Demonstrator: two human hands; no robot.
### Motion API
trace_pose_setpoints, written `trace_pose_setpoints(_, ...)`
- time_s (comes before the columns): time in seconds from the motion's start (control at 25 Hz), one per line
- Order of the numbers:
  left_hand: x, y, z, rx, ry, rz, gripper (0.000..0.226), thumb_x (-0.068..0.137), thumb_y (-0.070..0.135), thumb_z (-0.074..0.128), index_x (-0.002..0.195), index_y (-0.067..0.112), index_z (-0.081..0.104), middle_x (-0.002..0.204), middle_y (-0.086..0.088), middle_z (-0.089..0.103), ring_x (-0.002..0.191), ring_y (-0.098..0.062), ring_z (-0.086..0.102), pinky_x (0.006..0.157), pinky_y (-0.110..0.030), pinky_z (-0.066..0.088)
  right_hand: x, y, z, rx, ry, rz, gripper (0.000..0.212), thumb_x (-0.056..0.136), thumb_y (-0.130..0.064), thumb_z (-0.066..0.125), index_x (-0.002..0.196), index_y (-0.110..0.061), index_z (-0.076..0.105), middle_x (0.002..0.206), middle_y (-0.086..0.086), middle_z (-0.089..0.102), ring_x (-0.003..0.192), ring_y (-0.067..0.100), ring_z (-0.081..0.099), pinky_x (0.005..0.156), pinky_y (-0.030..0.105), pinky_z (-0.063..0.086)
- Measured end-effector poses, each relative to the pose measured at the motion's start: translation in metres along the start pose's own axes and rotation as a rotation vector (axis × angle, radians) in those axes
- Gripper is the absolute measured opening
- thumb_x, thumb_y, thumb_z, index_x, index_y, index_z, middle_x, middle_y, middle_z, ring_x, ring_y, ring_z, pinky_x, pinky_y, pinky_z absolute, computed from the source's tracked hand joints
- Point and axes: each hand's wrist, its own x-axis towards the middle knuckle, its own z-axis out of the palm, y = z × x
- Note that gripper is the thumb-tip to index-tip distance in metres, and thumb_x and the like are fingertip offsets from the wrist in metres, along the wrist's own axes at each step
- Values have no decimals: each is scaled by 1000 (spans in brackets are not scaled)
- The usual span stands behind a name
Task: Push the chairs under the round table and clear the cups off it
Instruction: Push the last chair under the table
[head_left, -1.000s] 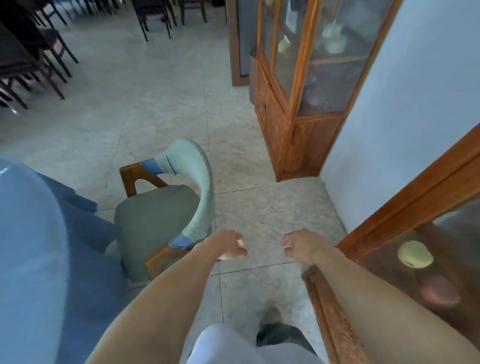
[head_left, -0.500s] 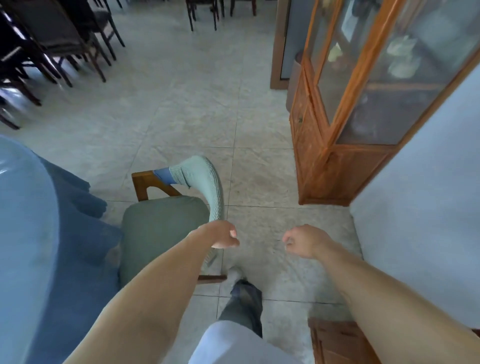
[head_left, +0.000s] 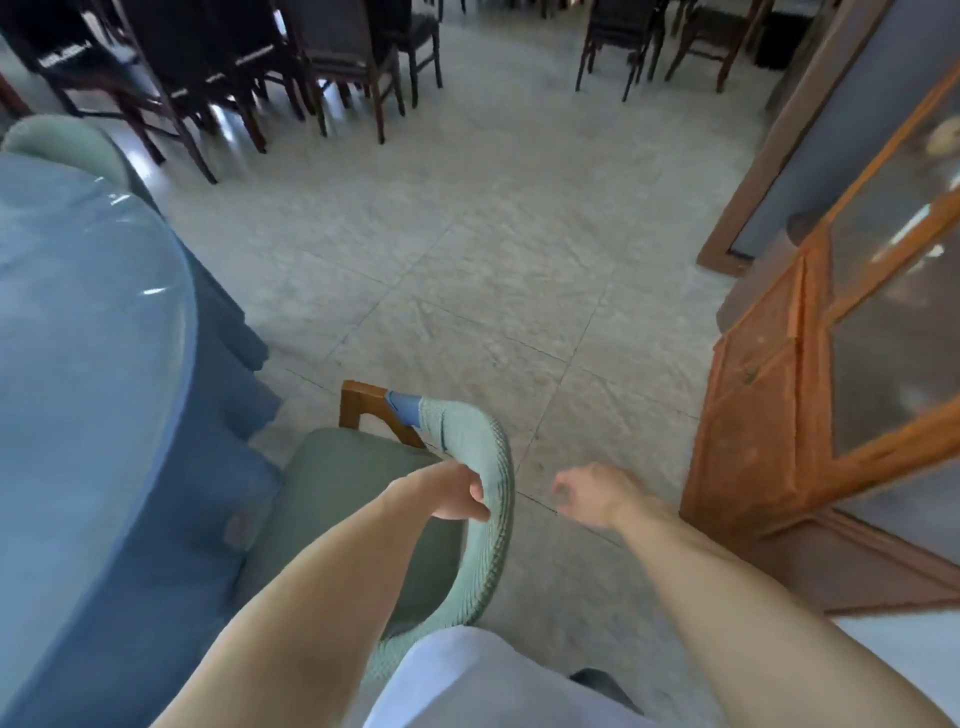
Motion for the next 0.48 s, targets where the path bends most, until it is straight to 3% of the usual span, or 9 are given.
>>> trace_pose_setpoints(0.16, 0, -36, 8, -258, 29, -172, 52, 90, 50, 60, 133, 22, 59, 135, 0, 59, 124, -24, 54, 104, -39, 44, 74, -33, -41, -175, -7, -230, 37, 88, -36, 57, 126, -36, 60, 127, -1, 65, 114, 22, 62, 96, 33, 50)
trace_pose_setpoints(0.28, -7, -59, 25, -430, 68, -359, 54, 87, 53, 62, 133, 23, 60, 135, 0, 58, 125, -23, 53, 103, -37, 44, 120, -64, -60, -328, -70, -437, 43, 90, -29, 57, 133, -33, 57, 135, 3, 59, 123, 24, 55, 101, 33, 45)
trace_pose_setpoints(0.48, -5, -30, 60, -689, 75, -603, 62, 83, 58, 63, 133, 22, 59, 135, 1, 59, 124, -23, 54, 105, -38, 44, 160, -76, -66, -667, -224, -717, 50, 86, -39, 63, 135, -37, 52, 142, 0, 54, 131, 22, 50, 107, 37, 42)
